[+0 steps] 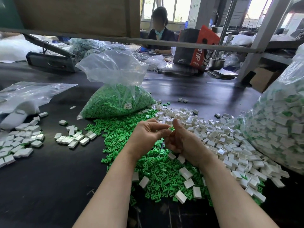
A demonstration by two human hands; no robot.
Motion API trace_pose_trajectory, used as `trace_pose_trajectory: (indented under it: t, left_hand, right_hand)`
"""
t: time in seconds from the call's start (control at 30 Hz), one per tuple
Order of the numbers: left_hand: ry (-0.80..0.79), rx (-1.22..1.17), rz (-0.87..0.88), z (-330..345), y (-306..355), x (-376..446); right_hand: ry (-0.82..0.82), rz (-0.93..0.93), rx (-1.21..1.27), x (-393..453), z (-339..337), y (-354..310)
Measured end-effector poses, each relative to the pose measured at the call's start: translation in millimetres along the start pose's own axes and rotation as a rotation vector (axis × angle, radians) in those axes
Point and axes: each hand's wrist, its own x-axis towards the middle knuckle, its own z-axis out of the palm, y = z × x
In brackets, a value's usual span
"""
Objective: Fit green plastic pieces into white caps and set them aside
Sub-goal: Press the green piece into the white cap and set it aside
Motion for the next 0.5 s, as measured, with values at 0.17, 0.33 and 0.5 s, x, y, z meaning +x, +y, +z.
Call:
trace_pose_trajectory:
  t: [0.17,0.33,0.5]
  left_hand:
    - [-0.011,0.096,0.050,2.8,0.8,0.6]
    - [-0.013,0.107,0.060,2.6,0.2,0.5]
    - [-0.025,0.114,0.065,2.9,3.0,0.5]
  right_hand:
    - [0.032,0.014,0.090,-0.3,-0.1,-0.1]
    - [0.038,0.022,0.087,0.5,-0.9,0.4]
    - [0.029,0.026,0.122,0.5,-3.0,1.3]
